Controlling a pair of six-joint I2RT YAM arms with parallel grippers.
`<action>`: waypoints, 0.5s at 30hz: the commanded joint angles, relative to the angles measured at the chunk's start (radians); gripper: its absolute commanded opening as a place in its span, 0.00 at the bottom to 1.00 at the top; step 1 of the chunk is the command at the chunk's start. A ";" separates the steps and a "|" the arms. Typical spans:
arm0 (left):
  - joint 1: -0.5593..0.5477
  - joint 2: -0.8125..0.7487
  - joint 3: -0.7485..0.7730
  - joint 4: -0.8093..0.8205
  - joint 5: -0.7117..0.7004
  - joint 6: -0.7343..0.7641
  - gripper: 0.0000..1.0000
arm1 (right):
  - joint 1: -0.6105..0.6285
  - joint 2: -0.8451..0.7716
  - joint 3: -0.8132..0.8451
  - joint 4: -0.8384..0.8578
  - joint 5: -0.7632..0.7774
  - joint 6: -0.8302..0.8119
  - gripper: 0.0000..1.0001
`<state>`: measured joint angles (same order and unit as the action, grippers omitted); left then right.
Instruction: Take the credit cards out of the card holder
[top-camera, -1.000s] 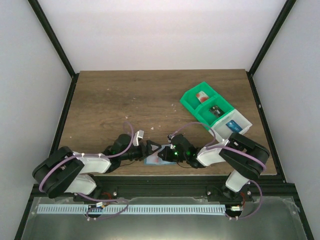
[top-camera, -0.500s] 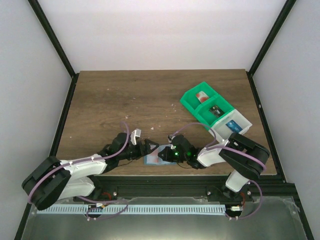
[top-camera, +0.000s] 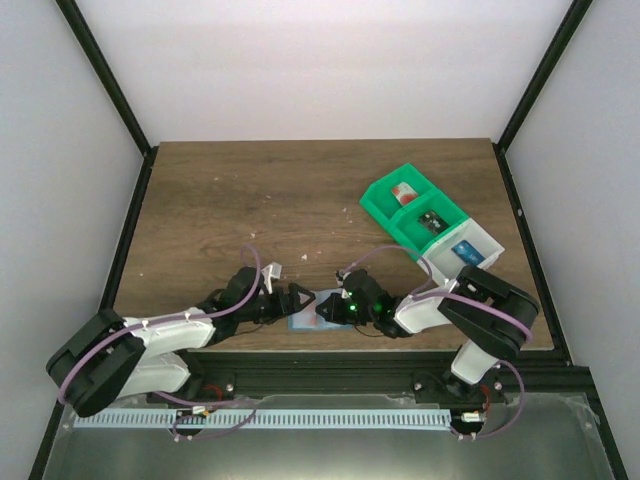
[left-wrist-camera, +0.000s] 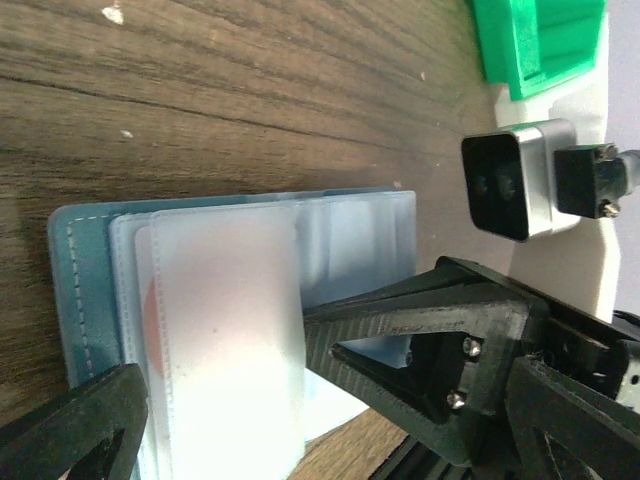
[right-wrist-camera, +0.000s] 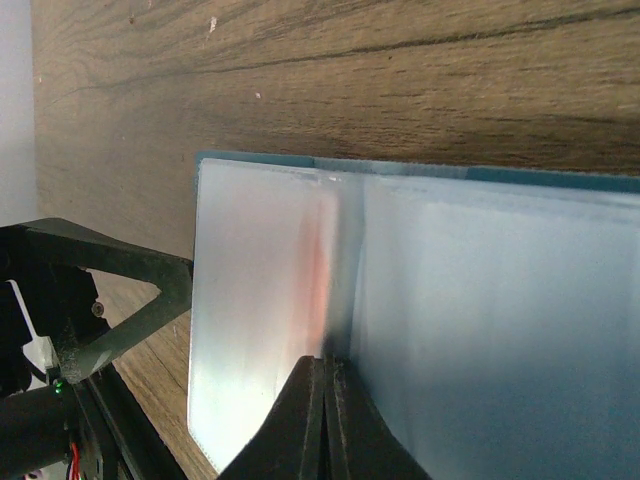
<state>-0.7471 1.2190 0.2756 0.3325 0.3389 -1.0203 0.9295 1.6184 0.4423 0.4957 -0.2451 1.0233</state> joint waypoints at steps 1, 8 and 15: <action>-0.006 0.011 0.012 -0.019 -0.012 0.023 1.00 | 0.011 -0.002 -0.014 -0.025 0.022 0.003 0.00; -0.006 0.030 0.003 0.034 0.014 0.011 1.00 | 0.010 0.004 -0.013 -0.023 0.019 0.001 0.01; -0.006 0.045 0.009 0.073 0.044 0.004 1.00 | 0.011 0.014 -0.013 -0.012 0.014 0.003 0.00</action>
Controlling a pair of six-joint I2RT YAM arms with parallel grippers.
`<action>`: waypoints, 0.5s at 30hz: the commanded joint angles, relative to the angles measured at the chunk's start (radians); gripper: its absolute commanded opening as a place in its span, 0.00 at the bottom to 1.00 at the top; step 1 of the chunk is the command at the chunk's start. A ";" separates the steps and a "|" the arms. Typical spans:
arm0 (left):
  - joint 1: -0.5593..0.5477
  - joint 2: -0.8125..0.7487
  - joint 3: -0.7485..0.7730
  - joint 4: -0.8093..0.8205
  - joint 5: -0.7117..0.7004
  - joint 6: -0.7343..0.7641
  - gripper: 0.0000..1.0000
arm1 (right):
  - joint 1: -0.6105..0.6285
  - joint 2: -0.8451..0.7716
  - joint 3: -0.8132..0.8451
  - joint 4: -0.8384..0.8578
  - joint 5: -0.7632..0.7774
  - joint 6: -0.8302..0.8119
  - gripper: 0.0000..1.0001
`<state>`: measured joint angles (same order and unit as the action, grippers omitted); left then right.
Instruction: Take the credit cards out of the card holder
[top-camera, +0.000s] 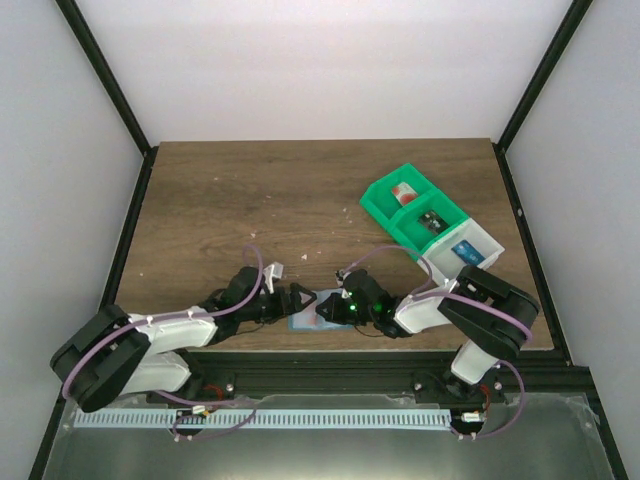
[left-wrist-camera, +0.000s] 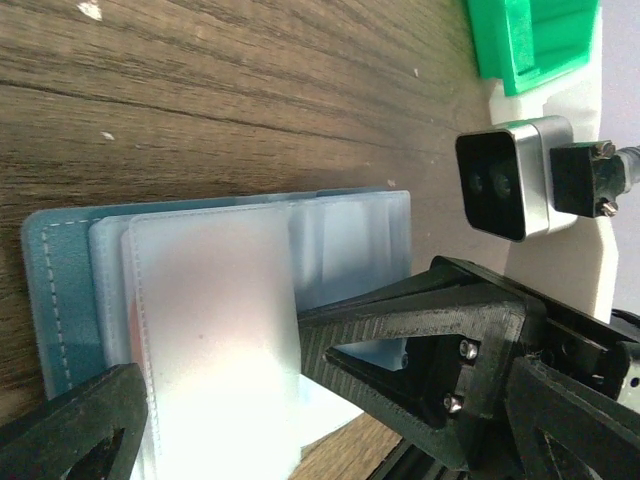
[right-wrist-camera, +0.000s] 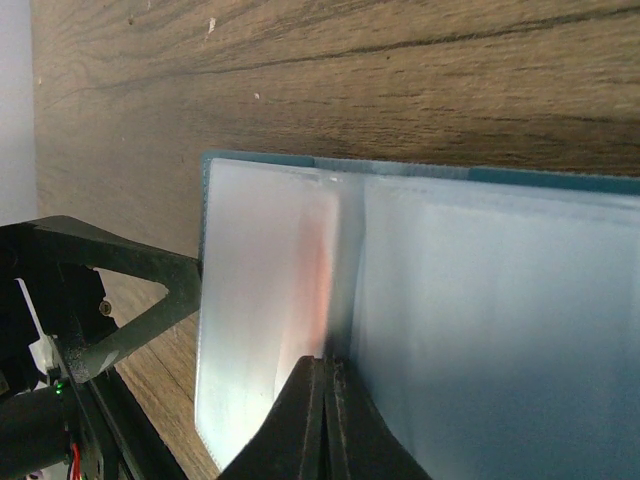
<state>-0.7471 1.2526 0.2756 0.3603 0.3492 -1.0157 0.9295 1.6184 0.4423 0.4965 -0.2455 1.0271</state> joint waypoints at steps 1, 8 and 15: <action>-0.005 0.013 0.011 0.049 0.038 -0.003 1.00 | 0.011 0.014 -0.013 -0.013 0.014 0.000 0.00; -0.006 0.015 0.006 0.101 0.068 -0.033 1.00 | 0.011 0.013 -0.014 -0.007 0.012 0.001 0.01; -0.005 0.008 -0.003 0.168 0.102 -0.071 1.00 | 0.011 -0.017 -0.022 -0.011 0.013 -0.009 0.04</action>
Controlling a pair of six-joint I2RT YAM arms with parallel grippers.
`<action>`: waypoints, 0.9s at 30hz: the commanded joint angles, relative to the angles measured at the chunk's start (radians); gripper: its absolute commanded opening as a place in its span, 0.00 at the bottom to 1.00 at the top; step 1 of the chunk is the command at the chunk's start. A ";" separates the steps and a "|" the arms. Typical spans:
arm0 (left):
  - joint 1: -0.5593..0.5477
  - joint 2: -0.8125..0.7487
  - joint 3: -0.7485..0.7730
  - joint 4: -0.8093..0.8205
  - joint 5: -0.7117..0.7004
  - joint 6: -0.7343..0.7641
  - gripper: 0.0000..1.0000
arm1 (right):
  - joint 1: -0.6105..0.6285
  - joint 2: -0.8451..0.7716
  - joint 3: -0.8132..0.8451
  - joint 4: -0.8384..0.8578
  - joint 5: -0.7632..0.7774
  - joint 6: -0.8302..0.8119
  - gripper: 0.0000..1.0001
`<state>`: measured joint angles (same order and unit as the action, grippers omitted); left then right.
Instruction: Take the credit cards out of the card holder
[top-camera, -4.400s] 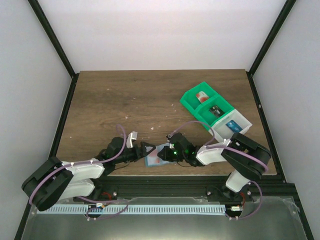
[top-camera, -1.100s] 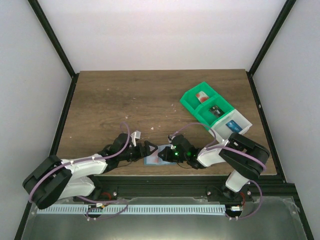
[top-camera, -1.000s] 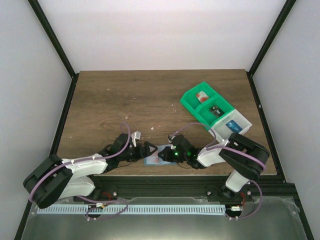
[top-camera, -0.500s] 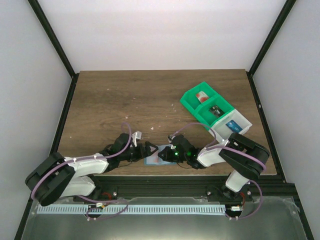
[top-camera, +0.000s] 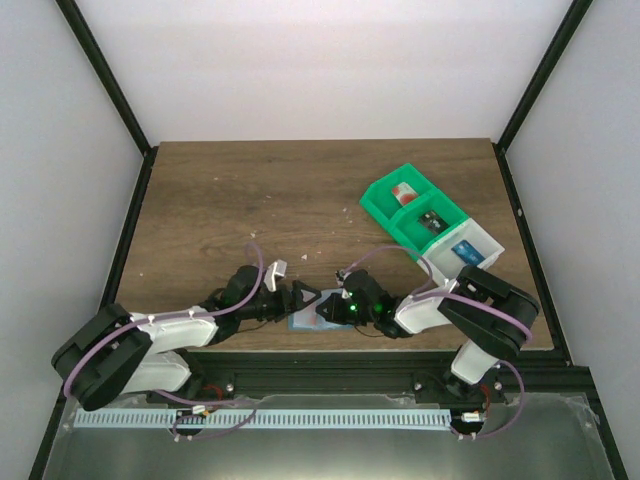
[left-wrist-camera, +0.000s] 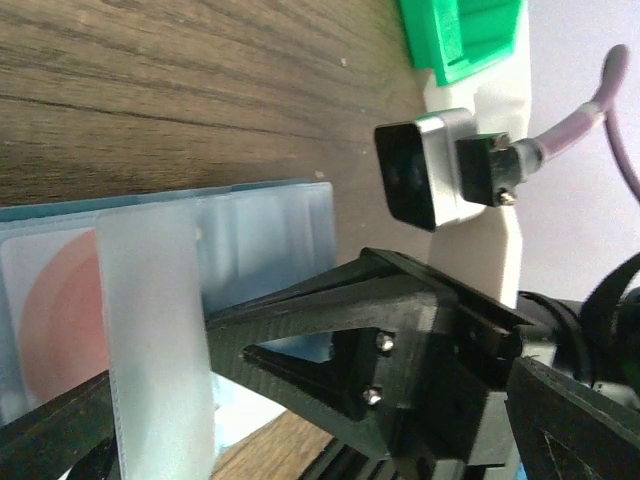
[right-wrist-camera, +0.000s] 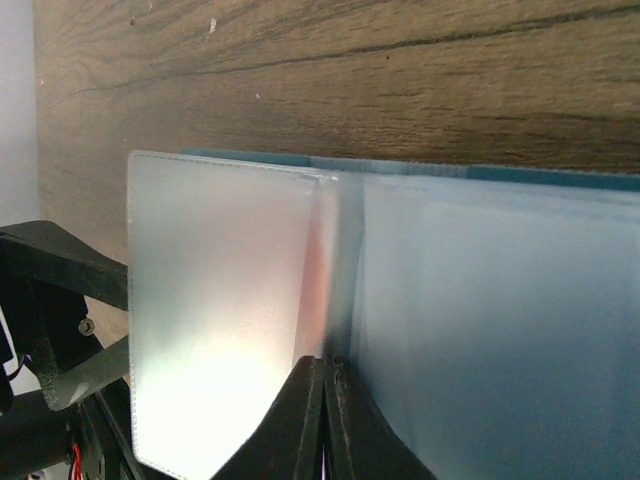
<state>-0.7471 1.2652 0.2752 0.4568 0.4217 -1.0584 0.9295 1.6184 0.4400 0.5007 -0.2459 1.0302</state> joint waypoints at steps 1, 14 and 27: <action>-0.005 -0.010 -0.001 0.073 0.029 -0.030 1.00 | 0.011 -0.030 -0.022 -0.021 0.019 -0.015 0.04; -0.010 0.027 0.005 0.185 0.058 -0.081 1.00 | 0.009 -0.196 -0.080 -0.040 0.080 -0.019 0.14; -0.090 0.194 0.130 0.265 0.073 -0.082 1.00 | 0.011 -0.647 -0.239 -0.195 0.307 0.014 0.15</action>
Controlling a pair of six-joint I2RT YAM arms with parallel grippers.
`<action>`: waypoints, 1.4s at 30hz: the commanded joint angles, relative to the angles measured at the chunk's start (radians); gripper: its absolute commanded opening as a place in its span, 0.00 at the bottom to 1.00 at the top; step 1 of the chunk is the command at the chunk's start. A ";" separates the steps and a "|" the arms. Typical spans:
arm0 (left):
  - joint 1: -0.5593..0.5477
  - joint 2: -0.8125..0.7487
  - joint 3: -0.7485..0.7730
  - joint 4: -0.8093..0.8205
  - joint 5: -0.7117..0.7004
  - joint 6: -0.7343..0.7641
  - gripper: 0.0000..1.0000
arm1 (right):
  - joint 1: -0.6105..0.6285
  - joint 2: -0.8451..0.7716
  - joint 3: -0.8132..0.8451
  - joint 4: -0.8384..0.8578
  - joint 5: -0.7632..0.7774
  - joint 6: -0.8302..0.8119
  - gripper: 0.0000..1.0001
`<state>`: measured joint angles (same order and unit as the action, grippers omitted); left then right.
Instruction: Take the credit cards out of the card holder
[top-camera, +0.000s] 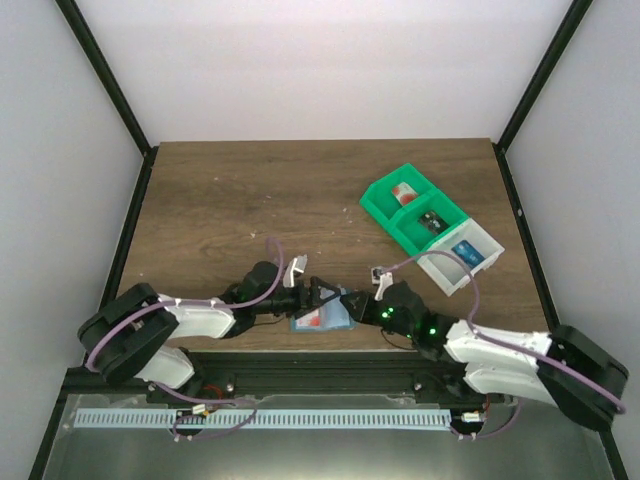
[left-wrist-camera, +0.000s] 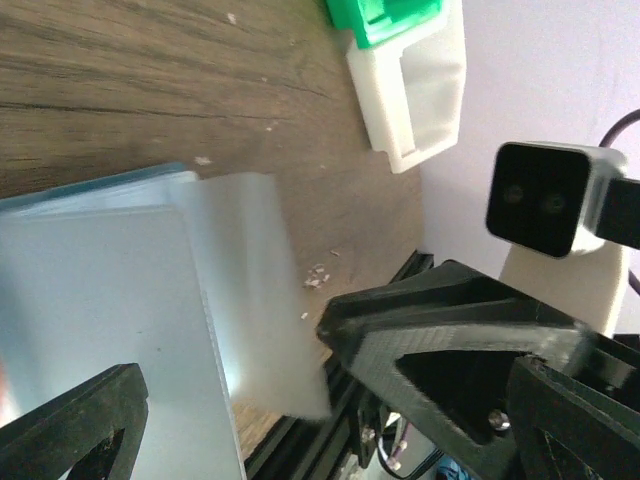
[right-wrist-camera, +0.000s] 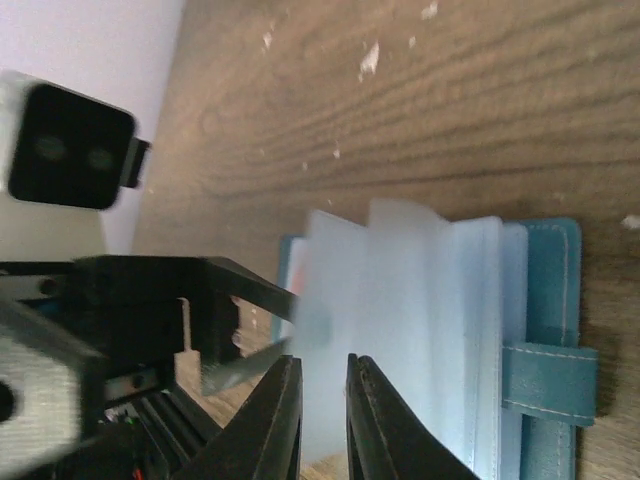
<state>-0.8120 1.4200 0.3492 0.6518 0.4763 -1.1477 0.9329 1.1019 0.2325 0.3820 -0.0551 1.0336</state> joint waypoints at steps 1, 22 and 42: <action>-0.027 0.044 0.066 0.061 0.019 0.014 1.00 | 0.007 -0.167 -0.039 -0.095 0.130 0.009 0.15; 0.069 -0.087 0.009 -0.177 -0.055 0.134 0.95 | 0.007 -0.130 0.050 -0.090 0.011 -0.072 0.19; 0.108 -0.158 -0.096 -0.297 -0.122 0.237 0.00 | 0.057 0.300 0.266 -0.038 -0.157 -0.087 0.21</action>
<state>-0.7082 1.2312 0.2741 0.3603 0.3645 -0.9375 0.9775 1.3384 0.4385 0.3389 -0.1852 0.9565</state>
